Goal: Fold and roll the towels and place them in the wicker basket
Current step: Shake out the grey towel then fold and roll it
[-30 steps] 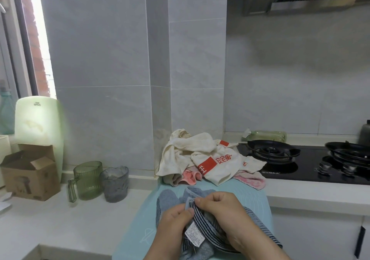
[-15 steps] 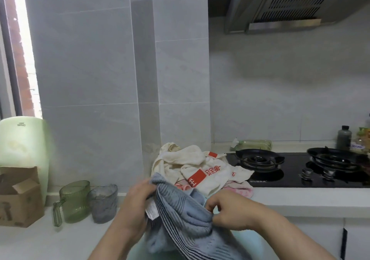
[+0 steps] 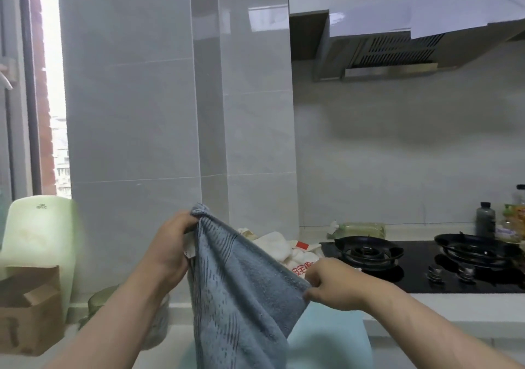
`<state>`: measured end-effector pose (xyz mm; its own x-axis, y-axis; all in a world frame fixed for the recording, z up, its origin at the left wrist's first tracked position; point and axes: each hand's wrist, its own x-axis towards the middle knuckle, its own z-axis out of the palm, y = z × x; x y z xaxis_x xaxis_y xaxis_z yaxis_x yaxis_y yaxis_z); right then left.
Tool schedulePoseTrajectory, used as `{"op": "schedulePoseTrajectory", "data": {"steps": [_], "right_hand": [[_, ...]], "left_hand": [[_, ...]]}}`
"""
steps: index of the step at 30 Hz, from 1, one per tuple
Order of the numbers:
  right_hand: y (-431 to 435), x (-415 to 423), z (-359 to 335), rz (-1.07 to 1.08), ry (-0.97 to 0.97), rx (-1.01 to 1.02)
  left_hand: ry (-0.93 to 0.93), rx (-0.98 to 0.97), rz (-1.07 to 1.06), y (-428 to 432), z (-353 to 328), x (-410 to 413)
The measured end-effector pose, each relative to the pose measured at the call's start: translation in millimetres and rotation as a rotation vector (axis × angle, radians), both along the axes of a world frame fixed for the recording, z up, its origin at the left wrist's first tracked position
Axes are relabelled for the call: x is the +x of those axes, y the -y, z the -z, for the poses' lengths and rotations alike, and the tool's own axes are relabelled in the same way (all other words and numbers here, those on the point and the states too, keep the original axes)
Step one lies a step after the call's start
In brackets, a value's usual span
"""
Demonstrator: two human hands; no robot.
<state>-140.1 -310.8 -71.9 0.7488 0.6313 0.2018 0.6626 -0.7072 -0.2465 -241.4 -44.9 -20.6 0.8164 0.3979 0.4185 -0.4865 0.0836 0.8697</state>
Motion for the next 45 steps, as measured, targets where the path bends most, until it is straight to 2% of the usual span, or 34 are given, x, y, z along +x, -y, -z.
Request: {"op": "schedulePoseTrajectory", "data": {"steps": [6,11,13,17,21,23,28,32,38,45], "right_hand": [[16,4,-26,0.04,0.04,0.127],[30,-5,-63,0.017,0.018,0.175],[35,-7,-73,-0.051,-0.15,0.267],[49,-3,-81,-0.314,-0.641,0.609],[60,-3,-89,-0.411,-0.783,0.585],[66,-5,-91,-0.338,-0.756,0.483],[70,-14,-90,-0.162,-0.445,0.059],[64,-16,-73,-0.083,-0.265,-0.126],[58,14,-16,0.034,-0.086,-0.04],[74,30,-40,0.126,0.232,0.133]], "left_hand": [[0.027,0.191,-0.321,-11,-23,5],[0.012,0.251,-0.374,-19,-36,9],[0.05,0.271,-0.402,-20,-40,10],[0.105,0.299,-0.338,-20,-45,6],[0.054,0.279,-0.318,-13,-51,6],[0.02,0.241,-0.338,-13,-54,6],[-0.006,0.258,-0.365,-12,-58,9],[0.024,0.203,-0.334,-4,-61,12],[0.053,0.232,-0.31,3,-62,16],[0.058,0.415,-0.373,-21,-55,10]]}}
